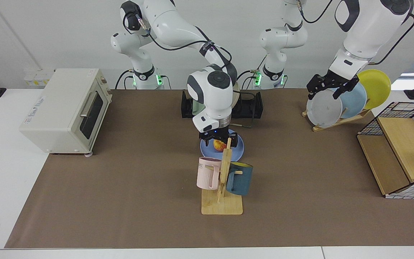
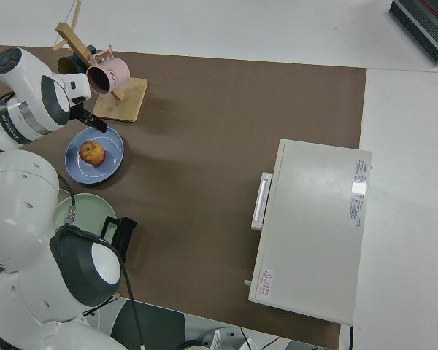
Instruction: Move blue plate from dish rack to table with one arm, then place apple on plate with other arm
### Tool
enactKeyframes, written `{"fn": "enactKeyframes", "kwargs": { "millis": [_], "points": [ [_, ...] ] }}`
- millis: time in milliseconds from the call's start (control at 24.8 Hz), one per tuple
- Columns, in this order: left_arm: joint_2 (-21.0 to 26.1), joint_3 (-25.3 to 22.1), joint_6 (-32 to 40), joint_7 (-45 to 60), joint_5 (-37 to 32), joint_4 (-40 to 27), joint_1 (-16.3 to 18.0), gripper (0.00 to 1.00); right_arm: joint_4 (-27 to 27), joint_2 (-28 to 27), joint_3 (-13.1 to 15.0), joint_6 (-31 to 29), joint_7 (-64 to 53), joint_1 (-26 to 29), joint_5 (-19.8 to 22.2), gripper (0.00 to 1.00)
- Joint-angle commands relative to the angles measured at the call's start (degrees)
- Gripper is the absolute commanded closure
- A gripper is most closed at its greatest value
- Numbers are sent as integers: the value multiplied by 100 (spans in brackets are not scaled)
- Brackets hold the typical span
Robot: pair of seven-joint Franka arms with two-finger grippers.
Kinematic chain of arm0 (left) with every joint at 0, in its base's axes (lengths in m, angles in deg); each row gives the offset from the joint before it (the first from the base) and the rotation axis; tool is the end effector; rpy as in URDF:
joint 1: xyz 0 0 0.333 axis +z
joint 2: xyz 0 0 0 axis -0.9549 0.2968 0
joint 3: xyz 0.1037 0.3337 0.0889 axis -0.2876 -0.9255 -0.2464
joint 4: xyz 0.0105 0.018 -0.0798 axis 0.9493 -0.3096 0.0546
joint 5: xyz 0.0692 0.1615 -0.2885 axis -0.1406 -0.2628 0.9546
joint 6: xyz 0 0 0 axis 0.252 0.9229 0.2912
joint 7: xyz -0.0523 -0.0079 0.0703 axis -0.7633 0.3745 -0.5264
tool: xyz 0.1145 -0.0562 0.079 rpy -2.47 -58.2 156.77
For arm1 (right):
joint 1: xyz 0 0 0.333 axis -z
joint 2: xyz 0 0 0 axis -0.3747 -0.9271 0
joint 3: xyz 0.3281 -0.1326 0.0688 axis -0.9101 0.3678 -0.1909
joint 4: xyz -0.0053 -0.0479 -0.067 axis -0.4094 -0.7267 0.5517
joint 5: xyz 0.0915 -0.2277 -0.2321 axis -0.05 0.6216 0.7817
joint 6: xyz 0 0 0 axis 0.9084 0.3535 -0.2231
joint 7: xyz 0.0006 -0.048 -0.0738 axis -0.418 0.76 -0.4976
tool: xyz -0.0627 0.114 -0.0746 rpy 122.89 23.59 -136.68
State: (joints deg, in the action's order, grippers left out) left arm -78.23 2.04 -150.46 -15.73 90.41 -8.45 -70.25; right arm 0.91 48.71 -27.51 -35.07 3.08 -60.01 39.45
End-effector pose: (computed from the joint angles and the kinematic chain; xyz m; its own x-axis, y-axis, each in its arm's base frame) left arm 0.4771 -0.0299 0.6064 0.9984 0.0001 -0.0565 0.0019 -0.9995 0.0310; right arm 0.5817 0.3760 0.4187 0.9391 -0.3283 0.1011 -0.3217 -0.9437 -0.0765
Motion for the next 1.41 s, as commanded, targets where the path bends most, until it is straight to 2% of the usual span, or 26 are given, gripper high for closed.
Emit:
{"fn": "enactKeyframes", "kwargs": {
  "millis": [0, 201, 443, 685, 846, 1007, 1249, 1370],
  "points": [
    [-75, -8, -110, 13, -110, -126, -46, 0, 80, 408, -53, 201, -745, 433, -119, 0],
    [-93, -8, -216, 31, -110, -188, -47, 0, -157, 909, -71, 490, -1562, 917, -154, 0],
    [-84, -8, -260, 31, -110, -197, -47, 0, -193, 1234, -71, 921, -2494, 1576, -224, 0],
    [-84, -8, -260, 22, -102, -197, -47, 0, -500, 1629, -71, 1044, -3346, 2182, -260, 0],
    [-84, -8, -260, 22, -110, -197, -47, 0, -623, 1893, -62, 1404, -3979, 2560, -268, 0],
    [-84, -8, -260, 22, -110, -197, -47, 0, -1053, 2341, -80, 1581, -4481, 2895, -268, 0],
    [-84, -8, -260, 31, -110, -188, -47, 0, -1800, 3070, -53, 1703, -4447, 2878, -190, 0],
    [-84, -8, -260, 31, -110, -188, -47, 0, -2344, 3519, -53, 1608, -4333, 2834, -137, 0]
  ]
}}
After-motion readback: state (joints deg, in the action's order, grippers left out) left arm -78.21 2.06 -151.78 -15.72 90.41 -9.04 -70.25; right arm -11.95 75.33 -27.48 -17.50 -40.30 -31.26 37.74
